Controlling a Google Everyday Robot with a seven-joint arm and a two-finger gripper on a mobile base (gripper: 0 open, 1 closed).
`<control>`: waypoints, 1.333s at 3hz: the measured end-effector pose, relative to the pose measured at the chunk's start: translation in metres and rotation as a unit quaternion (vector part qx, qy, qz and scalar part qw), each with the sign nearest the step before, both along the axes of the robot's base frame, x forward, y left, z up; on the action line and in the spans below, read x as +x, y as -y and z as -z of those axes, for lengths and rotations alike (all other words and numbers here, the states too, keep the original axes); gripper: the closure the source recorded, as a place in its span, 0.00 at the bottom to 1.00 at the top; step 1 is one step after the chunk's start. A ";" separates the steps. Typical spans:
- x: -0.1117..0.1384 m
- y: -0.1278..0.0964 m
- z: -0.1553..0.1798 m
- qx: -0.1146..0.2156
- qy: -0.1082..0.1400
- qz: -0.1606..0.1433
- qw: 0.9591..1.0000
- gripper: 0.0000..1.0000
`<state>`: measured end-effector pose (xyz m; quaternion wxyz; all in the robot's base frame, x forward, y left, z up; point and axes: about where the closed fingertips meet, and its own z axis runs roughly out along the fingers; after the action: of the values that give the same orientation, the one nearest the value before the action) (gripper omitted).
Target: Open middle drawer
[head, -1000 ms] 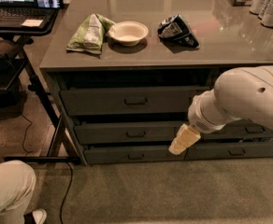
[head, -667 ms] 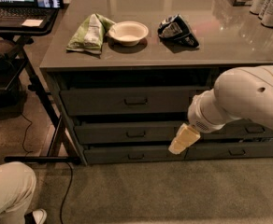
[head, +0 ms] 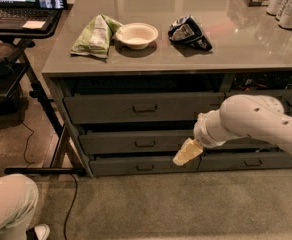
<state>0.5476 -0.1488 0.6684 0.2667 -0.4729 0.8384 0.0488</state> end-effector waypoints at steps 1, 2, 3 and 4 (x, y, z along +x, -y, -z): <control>0.025 -0.010 0.056 0.032 -0.031 -0.015 0.999 0.00; 0.048 -0.023 0.105 0.062 -0.067 -0.035 0.995 0.00; 0.071 -0.037 0.134 0.089 -0.066 -0.063 0.992 0.00; 0.088 -0.045 0.153 0.118 -0.045 -0.074 0.989 0.00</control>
Offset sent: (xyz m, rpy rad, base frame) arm 0.0799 0.0377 -0.1645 0.2005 0.2202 0.1188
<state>0.6351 -0.1041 0.5150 0.2779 -0.4963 0.8006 0.1884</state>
